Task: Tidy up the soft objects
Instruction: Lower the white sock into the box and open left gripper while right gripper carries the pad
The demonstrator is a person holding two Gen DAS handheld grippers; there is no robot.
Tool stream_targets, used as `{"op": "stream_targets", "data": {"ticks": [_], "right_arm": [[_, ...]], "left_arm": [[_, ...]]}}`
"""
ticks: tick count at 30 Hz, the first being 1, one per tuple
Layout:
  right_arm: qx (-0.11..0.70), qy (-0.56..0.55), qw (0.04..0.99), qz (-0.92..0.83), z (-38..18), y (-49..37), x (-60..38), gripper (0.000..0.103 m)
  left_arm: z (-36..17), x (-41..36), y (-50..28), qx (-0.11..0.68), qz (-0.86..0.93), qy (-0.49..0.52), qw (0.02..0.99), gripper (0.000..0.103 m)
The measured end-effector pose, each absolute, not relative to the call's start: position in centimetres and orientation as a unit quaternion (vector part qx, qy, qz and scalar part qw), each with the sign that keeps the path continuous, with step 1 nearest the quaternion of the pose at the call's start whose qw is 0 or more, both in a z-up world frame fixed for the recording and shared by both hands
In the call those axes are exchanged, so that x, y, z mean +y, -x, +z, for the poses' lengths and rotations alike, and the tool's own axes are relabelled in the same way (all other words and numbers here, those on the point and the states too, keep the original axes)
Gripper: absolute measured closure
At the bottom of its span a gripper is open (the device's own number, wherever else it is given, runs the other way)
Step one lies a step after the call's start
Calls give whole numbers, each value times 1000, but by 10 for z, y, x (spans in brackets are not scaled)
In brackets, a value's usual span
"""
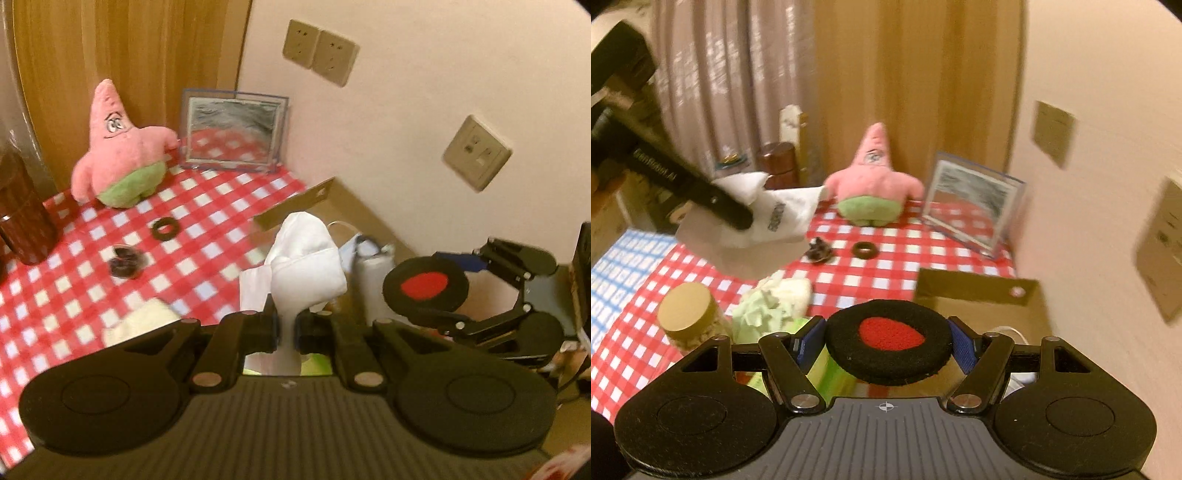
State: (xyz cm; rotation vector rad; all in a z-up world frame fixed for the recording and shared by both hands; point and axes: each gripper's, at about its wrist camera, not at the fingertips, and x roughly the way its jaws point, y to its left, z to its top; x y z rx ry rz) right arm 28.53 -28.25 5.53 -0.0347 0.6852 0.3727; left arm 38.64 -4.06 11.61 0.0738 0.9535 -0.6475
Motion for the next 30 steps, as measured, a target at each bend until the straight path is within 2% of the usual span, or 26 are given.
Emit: {"op": "stream_targets", "data": {"ticks": [16, 30], "right_arm": [[335, -37, 938, 78, 45, -253, -382, 33], [352, -42, 933, 57, 3, -286, -402, 33]], "left_arm": [[93, -144, -363, 451, -300, 88, 836, 96], [20, -183, -388, 480, -259, 139, 826, 96]]}}
